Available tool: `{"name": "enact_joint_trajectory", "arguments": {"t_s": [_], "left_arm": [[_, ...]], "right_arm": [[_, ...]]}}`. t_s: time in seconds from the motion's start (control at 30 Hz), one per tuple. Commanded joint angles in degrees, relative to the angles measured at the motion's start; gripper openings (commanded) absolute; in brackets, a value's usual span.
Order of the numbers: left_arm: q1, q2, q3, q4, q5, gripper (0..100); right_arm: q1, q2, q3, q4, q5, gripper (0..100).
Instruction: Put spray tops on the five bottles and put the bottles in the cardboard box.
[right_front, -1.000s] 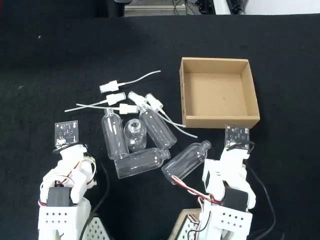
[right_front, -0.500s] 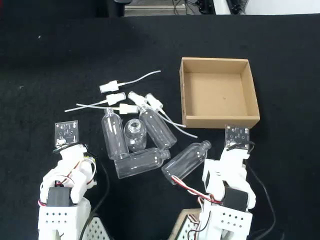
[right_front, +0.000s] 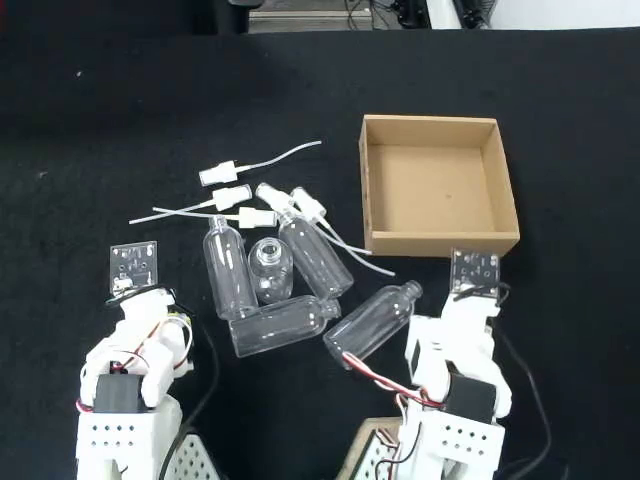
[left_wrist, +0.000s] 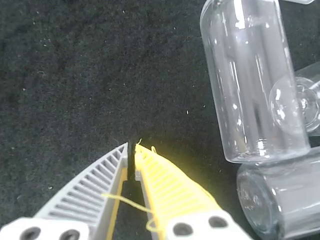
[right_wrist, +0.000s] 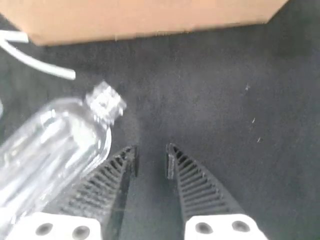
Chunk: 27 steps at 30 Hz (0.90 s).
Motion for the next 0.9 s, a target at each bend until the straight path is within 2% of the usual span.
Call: {"name": "enact_joint_trajectory", "arguments": {"t_s": [0.0, 0.37, 0.57, 0.73, 0.87], "left_arm": [[0.75, 0.44, 0.75, 0.26, -0.44, 3], [0.75, 0.44, 0.75, 0.26, -0.35, 3], [0.66, 0.44, 0.75, 0.26, -0.35, 3], [0.66, 0.44, 0.75, 0.26, -0.35, 3], [0.75, 0.44, 0.75, 0.26, -0.35, 3]], "right_arm": [[-0.79, -3.38, -0.13, -7.38, -0.35, 8.1], [-0.62, -3.38, -3.03, -9.58, 2.11, 8.2], [-0.26, -3.38, -15.69, -9.14, 13.01, 8.2], [-1.32, -2.86, -27.91, -9.58, 13.36, 8.2], [-8.09, -2.77, -38.37, -6.51, 13.36, 8.2]]}}
